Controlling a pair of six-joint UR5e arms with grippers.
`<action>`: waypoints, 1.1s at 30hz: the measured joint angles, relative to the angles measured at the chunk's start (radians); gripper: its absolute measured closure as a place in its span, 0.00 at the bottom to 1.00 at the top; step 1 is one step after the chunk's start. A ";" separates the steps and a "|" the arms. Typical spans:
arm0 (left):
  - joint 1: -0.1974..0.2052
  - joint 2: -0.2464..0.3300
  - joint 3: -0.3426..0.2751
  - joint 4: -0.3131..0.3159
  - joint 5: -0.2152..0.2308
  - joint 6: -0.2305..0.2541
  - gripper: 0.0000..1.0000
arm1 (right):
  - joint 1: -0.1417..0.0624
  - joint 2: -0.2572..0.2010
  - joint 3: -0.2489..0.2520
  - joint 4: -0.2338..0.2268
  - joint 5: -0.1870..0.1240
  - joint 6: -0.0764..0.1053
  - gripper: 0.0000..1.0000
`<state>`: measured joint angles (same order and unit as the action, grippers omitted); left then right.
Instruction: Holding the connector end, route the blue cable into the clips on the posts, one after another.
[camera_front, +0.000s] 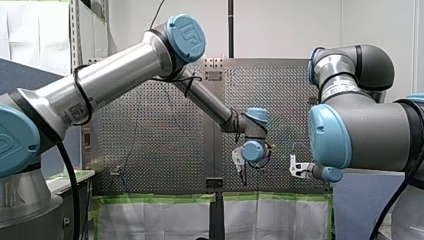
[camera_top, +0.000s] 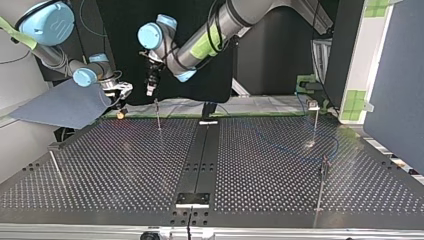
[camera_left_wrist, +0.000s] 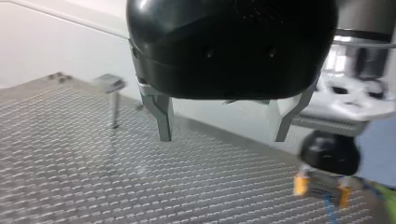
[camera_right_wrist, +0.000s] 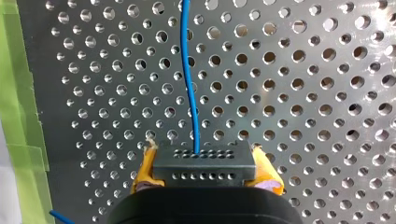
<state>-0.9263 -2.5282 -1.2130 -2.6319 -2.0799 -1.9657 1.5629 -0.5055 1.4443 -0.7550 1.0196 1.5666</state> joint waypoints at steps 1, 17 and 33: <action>0.002 0.010 -0.010 0.010 -0.008 -0.010 0.00 | 0.000 0.000 0.000 0.000 0.000 0.000 1.00; 0.025 0.172 -0.173 0.149 -0.101 -0.052 0.00 | 0.006 0.000 0.000 0.003 -0.002 -0.003 1.00; 0.032 0.346 -0.346 0.139 -0.104 -0.001 0.00 | 0.010 0.001 0.000 0.008 0.003 -0.008 1.00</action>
<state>-0.8939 -2.1822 -1.5590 -2.4925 -2.1842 -1.9664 1.5732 -0.5042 1.4444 -0.7467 1.0221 1.5590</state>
